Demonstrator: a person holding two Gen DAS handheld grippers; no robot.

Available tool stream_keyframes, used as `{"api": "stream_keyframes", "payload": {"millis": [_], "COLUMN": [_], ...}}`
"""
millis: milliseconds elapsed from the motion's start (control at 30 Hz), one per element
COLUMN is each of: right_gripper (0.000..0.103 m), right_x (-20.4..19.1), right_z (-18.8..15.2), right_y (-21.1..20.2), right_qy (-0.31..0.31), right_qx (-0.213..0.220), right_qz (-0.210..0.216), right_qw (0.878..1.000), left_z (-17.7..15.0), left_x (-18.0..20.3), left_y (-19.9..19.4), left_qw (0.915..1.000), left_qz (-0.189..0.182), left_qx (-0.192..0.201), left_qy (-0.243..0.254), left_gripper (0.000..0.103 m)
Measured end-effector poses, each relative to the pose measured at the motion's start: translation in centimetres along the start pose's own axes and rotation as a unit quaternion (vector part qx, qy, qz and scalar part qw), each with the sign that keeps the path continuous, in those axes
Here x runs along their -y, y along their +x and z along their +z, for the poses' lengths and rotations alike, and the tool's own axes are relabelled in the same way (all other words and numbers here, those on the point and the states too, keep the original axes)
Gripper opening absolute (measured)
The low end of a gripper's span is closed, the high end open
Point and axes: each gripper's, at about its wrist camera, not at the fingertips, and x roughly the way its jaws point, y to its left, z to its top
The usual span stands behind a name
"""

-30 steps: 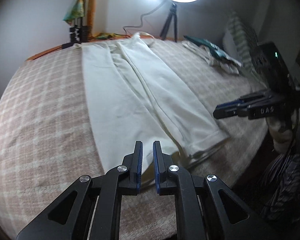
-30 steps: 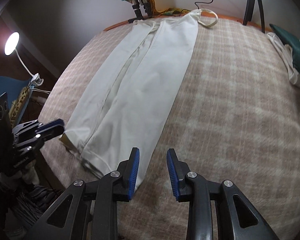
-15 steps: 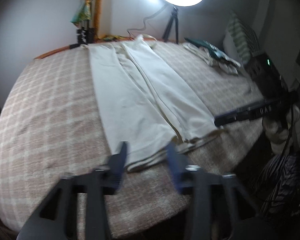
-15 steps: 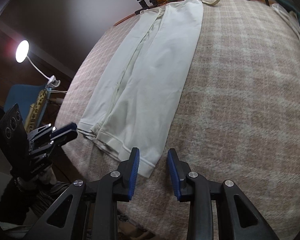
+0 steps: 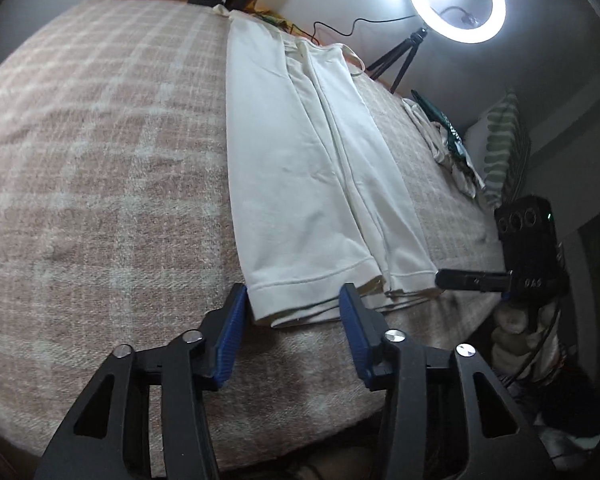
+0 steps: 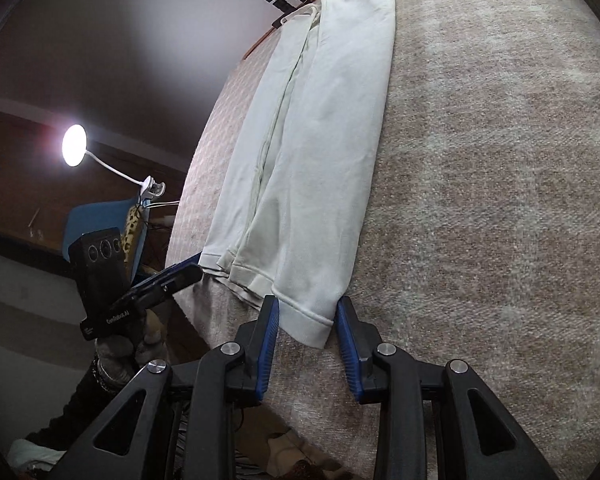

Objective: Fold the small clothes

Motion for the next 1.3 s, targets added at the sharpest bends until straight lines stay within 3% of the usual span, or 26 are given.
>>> {"api": "stream_keyframes", "payload": {"millis": [133, 233, 333, 567, 800, 1000, 1100, 1300], "right_gripper": [0.028, 0.017, 0.006, 0.004, 0.004, 0.004, 0.004, 0.004], "right_x": [-0.8, -1.4, -1.2, -1.4, -2.3, -2.2, -2.7, -1.6], "right_z": [0.1, 0.2, 0.2, 0.9, 3.3, 5.9, 7.5, 10.7], "right_y": [0.5, 1.3, 1.3, -0.3, -1.3, -2.2, -2.4, -1.0], "right_qy": [-0.010, -0.007, 0.001, 0.013, 0.016, 0.022, 0.004, 0.023], "right_qx": [0.001, 0.000, -0.001, 0.029, 0.064, 0.092, 0.103, 0.105], "right_qz": [-0.009, -0.012, -0.008, 0.044, 0.054, 0.046, 0.021, 0.001], "right_qw": [1.000, 1.000, 1.000, 0.999, 0.996, 0.994, 0.994, 0.994], "left_z": [0.0, -0.1, 0.0, 1.3, 4.2, 6.8, 8.3, 10.7], "left_x": [-0.6, -0.6, -0.6, 0.4, 1.3, 1.0, 0.7, 0.1], "left_y": [0.3, 0.4, 0.3, -1.0, -1.3, -0.8, -0.1, 1.5], "left_qw": [0.9998, 0.9998, 0.9997, 0.9992, 0.9982, 0.9976, 0.9974, 0.9973], "left_qz": [-0.006, -0.006, -0.012, -0.031, -0.037, -0.025, -0.014, 0.014], "left_qx": [-0.007, -0.009, -0.006, 0.017, 0.044, 0.060, 0.064, 0.066], "left_qy": [-0.019, -0.017, -0.021, -0.020, -0.018, -0.024, -0.029, -0.029], "left_gripper": [0.011, 0.005, 0.004, 0.004, 0.004, 0.004, 0.004, 0.004]}}
